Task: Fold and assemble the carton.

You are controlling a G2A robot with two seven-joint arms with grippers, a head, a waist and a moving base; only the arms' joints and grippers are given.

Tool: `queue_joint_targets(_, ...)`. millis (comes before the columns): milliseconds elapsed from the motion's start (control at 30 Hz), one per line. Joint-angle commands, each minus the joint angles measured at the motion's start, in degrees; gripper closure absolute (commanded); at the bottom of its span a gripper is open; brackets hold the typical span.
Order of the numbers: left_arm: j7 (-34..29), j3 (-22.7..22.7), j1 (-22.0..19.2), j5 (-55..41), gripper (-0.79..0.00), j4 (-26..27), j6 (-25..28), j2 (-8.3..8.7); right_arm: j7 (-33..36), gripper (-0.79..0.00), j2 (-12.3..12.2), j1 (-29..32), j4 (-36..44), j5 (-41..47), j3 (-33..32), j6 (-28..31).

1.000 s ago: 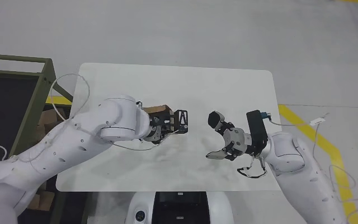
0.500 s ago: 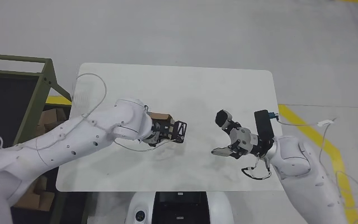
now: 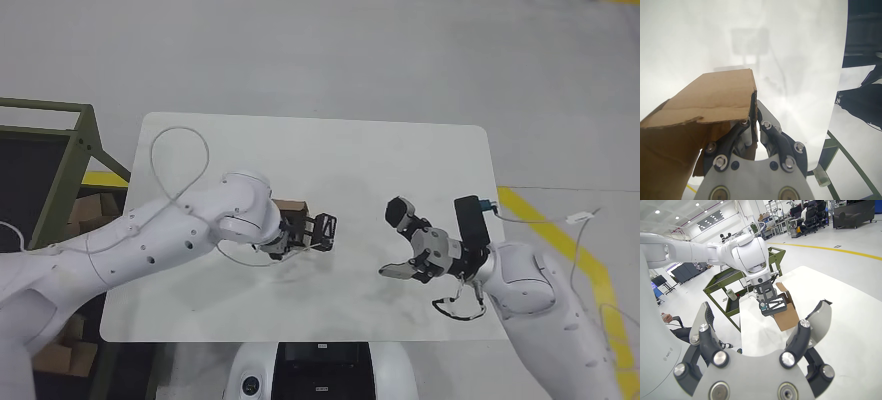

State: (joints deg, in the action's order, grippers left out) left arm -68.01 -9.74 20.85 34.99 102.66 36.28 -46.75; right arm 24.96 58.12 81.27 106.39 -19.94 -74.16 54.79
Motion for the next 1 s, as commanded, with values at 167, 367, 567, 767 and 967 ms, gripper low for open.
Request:
queue_joint_targets(167,0.2,0.0,1.7,3.1,0.000,-2.3,0.2,-2.17,-0.4,-0.785,-0.2,0.3,-0.2,0.0,-0.1,0.1)
queue_joint_targets(367,1.1,0.0,2.2,3.7,-0.132,-4.2,1.1,-3.47,-0.7,-0.785,-0.3,0.3,-0.1,-0.2,0.0,0.2)
queue_joint_targets(567,0.8,0.0,2.4,3.9,-0.249,-4.9,0.8,-4.19,-0.9,-0.785,-0.4,0.4,0.0,-0.4,0.1,0.1)
queue_joint_targets(767,0.8,0.0,2.0,2.7,-0.283,-4.6,0.8,-4.36,-1.1,-0.785,-0.5,0.5,0.2,-0.4,0.2,0.0)
queue_joint_targets(967,0.2,0.0,1.6,1.5,-0.271,-3.9,0.2,-4.07,-1.4,-0.785,-0.6,0.6,0.5,-0.6,0.2,-0.1)
